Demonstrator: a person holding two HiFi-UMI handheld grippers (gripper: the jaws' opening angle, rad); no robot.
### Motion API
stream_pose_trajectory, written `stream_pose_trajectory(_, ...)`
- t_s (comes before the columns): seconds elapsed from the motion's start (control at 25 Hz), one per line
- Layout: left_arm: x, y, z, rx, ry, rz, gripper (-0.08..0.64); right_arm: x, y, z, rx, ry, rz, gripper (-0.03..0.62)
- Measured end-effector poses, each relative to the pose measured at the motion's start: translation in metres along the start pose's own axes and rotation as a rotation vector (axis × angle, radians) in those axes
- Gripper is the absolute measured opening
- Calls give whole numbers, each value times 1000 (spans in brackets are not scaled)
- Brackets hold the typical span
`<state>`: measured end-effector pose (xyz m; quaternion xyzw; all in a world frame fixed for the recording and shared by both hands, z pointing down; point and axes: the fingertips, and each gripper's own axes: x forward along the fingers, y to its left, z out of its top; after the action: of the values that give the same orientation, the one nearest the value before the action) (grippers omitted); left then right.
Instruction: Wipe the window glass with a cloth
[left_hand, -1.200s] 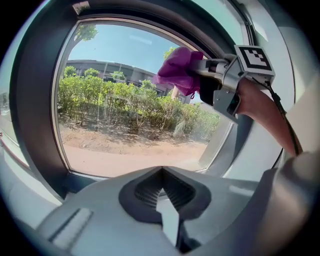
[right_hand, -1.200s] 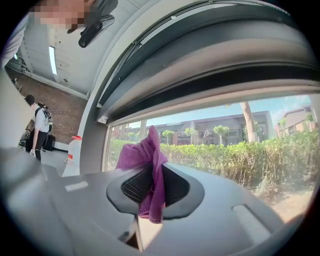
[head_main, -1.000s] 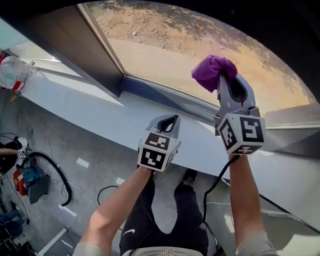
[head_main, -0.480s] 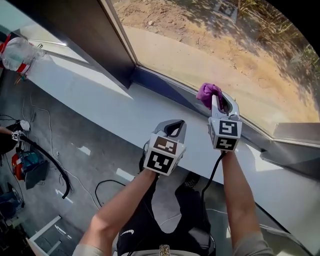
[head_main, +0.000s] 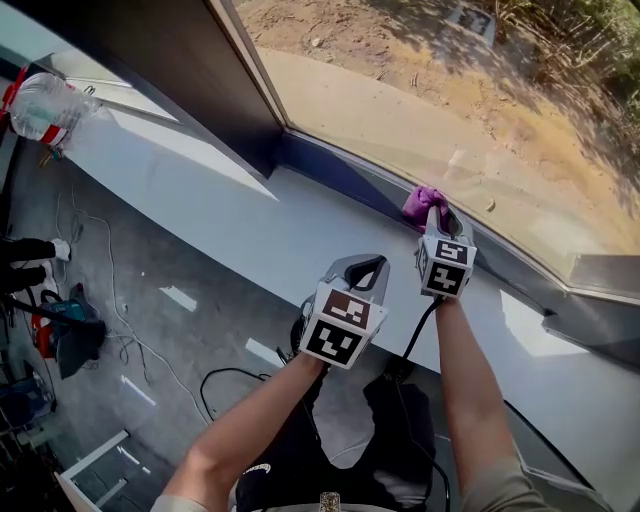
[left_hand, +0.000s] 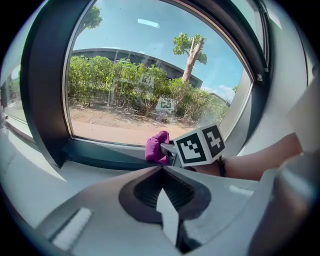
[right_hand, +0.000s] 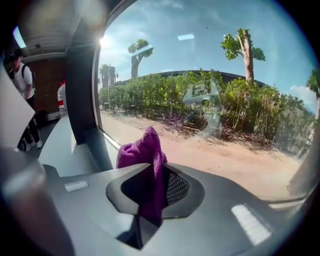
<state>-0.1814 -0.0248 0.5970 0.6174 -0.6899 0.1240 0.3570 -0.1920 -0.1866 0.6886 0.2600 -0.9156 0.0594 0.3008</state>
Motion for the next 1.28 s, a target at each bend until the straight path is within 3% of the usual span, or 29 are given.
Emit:
stream_pose_trajectory(0.36,-7,-11,5,24,-3,-21,0,-11,-19,-13,122,71,-28,74)
stream_pose_trajectory(0.56,-14,-21,16,35,-9,-35,0,-42,-39,8,170,20,-43,69)
stream_pose_trajectory(0.84,-29,-50,44,54,-31,-78,0,-104,-46,87,176,-123,-19,69)
stream_pose_trajectory(1.28,-51,-88,108,83,-116,-111,0,-222,-46,263,144,-416,29,71)
